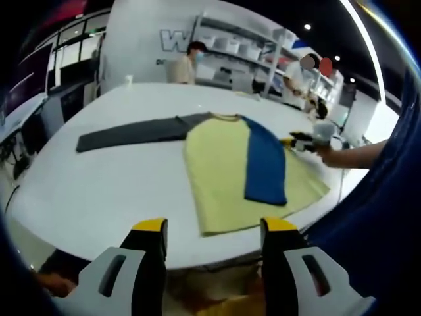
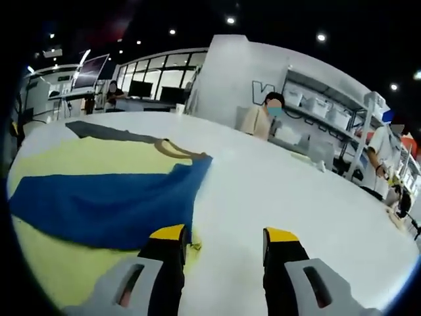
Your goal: Fold the garment on the visible template until the final outline fits inside the template.
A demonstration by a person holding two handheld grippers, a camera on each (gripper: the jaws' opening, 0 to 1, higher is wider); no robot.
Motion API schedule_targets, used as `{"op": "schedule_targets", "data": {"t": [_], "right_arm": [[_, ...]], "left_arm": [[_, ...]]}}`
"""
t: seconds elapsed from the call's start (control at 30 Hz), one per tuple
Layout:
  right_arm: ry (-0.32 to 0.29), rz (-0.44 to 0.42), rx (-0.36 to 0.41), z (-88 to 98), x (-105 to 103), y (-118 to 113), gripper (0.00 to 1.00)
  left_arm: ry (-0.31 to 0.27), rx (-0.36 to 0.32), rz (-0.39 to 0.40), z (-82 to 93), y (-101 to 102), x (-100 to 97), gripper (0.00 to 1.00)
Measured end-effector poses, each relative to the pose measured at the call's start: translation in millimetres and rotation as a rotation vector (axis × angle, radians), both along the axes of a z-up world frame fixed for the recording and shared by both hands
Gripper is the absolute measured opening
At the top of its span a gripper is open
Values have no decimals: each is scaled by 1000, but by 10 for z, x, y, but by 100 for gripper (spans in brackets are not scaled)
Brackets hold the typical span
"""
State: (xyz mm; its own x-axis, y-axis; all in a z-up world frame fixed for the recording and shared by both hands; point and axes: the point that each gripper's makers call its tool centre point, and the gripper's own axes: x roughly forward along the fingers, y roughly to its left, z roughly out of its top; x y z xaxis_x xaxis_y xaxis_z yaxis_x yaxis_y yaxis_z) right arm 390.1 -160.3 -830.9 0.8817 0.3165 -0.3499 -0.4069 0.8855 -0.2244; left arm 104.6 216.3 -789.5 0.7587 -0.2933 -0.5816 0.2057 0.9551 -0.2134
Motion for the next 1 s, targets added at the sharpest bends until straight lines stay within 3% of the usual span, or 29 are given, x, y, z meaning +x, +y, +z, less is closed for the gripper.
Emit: {"op": "schedule_targets", "data": {"t": [0.13,0.27,0.4,0.43,0.53,0.73,1.0], "right_arm": [[-39,47,22,221,-139,211,43],[-78,229,39,458,-542,794,39],[-101,400,38,540,-954,1301,35],[-96,475,34,539,-1164,1528,35],[-84,564,37,496,-1448,1825,35],[-33,637,70,397,-1819,2139,36],[12,708,37,239,-2163,2286,36]], "left_arm": [[-10,-6,6,-13,24,5,53],[-18,-20,8,-36,14,22,53],[-16,-27,3,-66,17,18,53],[-17,-33,3,-96,35,17,53],[-17,-40,4,-104,82,12,53],[-23,-47,10,-114,146,-8,53],[-19,-50,20,-144,271,-63,53]]}}
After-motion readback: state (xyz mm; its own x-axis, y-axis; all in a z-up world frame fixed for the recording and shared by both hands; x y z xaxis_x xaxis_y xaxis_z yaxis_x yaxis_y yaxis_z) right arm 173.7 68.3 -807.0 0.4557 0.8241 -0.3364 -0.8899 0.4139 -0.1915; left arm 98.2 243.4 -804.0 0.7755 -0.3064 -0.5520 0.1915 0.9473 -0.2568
